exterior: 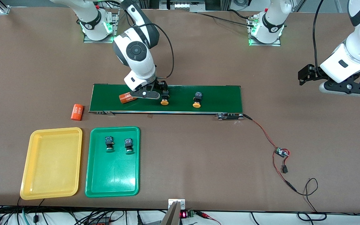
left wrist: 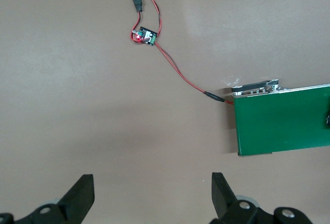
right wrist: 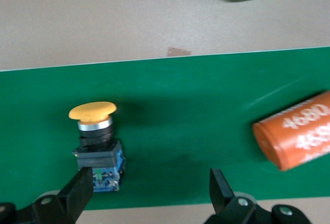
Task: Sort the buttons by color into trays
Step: 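Reach the right gripper to a yellow button on the belt and grasp it, then carry the yellow button with the right gripper over the yellow tray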
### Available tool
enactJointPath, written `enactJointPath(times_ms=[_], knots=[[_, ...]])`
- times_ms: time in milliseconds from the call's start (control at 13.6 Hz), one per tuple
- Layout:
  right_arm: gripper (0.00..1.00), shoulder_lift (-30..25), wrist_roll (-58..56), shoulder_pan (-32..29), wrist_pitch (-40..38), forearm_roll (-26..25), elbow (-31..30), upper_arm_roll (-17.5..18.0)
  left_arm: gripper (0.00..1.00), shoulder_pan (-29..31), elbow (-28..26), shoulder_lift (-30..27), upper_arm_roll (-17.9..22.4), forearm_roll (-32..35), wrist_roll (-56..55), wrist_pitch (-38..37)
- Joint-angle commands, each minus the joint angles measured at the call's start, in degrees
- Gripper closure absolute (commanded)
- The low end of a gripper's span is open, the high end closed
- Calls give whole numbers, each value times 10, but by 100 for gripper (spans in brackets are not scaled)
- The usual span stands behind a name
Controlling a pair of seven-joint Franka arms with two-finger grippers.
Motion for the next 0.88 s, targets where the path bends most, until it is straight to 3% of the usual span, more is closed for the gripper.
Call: enactJointPath(times_ms=[0,515,588,662,735,809], knots=[[0,16,13,13,24,1,2,-3,0,-2,19,7,2,-8,7,-16],[0,50,26,22,42,-4,3,-3,0,-2,20,8,2,-8,7,-20],[5,54,25,22,42,-4,3,-3,0,-2,20,8,1,-8,7,-20],[39,54,24,21,42,-2,3,-3,0,-3,20,7,1,-8,6,-20],[60,52,22,15,41,1,5,-3,0,-3,20,7,1,-8,7,-20],[75,50,23,12,36,2,14,-3,0,-3,20,7,1,-8,7,-20]])
